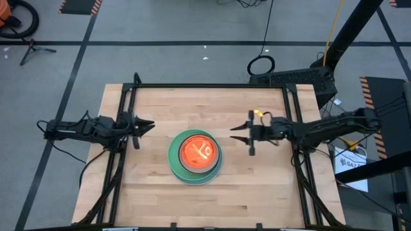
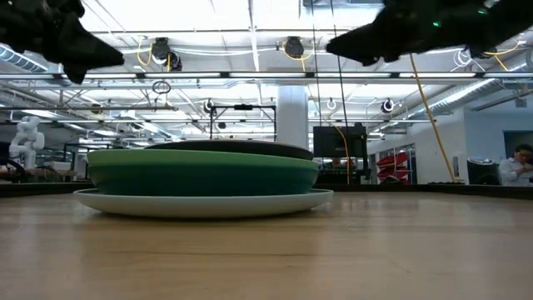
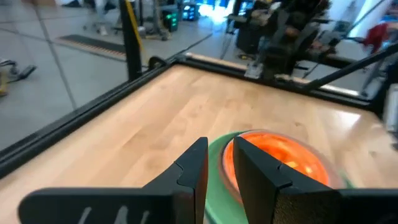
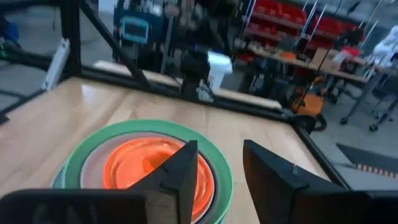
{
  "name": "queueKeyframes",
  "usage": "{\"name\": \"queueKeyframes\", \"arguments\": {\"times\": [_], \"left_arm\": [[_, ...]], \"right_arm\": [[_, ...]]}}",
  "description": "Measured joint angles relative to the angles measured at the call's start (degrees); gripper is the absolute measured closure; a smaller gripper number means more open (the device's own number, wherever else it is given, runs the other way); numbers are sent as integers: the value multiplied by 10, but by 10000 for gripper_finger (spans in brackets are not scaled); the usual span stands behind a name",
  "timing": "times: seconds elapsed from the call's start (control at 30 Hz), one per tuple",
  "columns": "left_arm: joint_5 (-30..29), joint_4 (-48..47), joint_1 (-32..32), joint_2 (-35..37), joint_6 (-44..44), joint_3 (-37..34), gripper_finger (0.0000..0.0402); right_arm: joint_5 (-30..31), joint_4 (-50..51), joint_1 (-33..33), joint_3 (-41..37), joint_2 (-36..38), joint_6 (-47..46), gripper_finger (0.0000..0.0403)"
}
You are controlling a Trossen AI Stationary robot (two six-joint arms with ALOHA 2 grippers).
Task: Stack plastic plates
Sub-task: Return to Home Position
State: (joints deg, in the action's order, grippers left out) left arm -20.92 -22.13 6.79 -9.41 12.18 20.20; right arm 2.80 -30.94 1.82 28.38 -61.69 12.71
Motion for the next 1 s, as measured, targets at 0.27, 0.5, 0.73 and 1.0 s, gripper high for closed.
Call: {"name": "queueKeyframes", "arguments": {"times": [0.27, 0.5, 0.73, 1.0], "left_arm": [[-29, 61, 0, 0, -13, -68, 319], [-18, 110, -1, 21, -27, -110, 319], [-27, 89, -1, 92, -53, -86, 319], [39, 182, -1, 92, -113, -122, 319]], "right_arm": [[-1, -85, -14, -139, 131, -9, 282], [1, -115, -44, -240, 254, -41, 282], [-2, -79, -63, -271, 369, -53, 282], [-51, -39, -62, -272, 456, -36, 282]]}}
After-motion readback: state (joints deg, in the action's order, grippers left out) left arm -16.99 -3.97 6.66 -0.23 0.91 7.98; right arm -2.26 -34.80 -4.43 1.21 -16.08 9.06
